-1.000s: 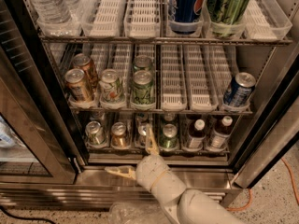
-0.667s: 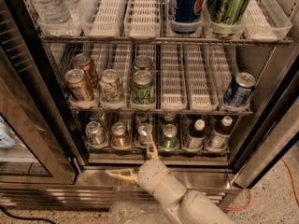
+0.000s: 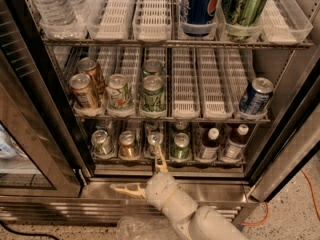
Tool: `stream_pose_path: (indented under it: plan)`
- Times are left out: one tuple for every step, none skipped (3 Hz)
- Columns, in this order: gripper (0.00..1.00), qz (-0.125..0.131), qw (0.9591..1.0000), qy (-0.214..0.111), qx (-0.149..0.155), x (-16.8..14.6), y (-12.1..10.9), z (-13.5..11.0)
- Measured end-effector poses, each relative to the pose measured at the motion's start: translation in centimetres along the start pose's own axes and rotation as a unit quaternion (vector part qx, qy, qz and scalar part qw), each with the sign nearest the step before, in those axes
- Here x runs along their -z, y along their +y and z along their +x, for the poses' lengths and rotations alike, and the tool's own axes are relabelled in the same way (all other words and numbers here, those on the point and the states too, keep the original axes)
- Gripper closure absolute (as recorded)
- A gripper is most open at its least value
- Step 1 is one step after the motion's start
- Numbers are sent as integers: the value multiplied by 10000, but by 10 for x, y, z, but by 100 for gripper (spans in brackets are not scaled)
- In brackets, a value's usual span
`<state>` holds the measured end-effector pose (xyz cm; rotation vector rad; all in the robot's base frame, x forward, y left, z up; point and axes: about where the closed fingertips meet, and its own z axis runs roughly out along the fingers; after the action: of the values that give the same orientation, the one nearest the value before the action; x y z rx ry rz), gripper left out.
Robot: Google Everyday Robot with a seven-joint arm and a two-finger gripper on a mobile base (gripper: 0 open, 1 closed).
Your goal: Pick 7up can from bottom shelf of fridge
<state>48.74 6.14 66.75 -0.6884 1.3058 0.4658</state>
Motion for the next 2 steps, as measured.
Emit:
stream_pose_path:
  plan:
    - [0,4,9975,-56,-700,-11,15,16]
    - [0,211,9908,-196,-1319,-28,34,36]
